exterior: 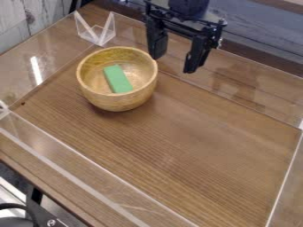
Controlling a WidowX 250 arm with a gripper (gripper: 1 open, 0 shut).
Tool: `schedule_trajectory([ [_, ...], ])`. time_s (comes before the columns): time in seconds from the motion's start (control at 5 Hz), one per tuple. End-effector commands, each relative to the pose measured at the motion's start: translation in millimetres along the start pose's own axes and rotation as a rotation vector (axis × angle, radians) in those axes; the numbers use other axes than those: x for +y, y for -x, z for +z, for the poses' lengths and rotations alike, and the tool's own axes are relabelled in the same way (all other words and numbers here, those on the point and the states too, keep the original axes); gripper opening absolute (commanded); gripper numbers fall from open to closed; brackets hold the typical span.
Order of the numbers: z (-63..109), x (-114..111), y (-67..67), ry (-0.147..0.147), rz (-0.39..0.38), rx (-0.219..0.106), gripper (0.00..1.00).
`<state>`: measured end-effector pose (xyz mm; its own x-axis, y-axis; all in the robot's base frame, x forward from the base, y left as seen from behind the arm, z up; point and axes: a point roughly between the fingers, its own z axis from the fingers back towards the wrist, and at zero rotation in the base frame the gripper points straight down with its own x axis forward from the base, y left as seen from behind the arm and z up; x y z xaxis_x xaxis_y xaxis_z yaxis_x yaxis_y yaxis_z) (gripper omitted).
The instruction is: Remove the green block from the brown bowl and put it on the table
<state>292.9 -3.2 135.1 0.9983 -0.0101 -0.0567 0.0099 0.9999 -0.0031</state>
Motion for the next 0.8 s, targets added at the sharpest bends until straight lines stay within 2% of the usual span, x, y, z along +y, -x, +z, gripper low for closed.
schedule_trajectory([
  [0.0,-5.5,2,8.9,-0.003,-0.058,0.015,1.0],
  [0.2,-8.4,29,17.2,0.002,0.0,-0.004,1.0],
  [0.4,-9.7,67,25.1,0.006,0.072,-0.045,1.0],
  [0.6,-9.2,91,26.5,0.012,0.152,-0.082,1.0],
])
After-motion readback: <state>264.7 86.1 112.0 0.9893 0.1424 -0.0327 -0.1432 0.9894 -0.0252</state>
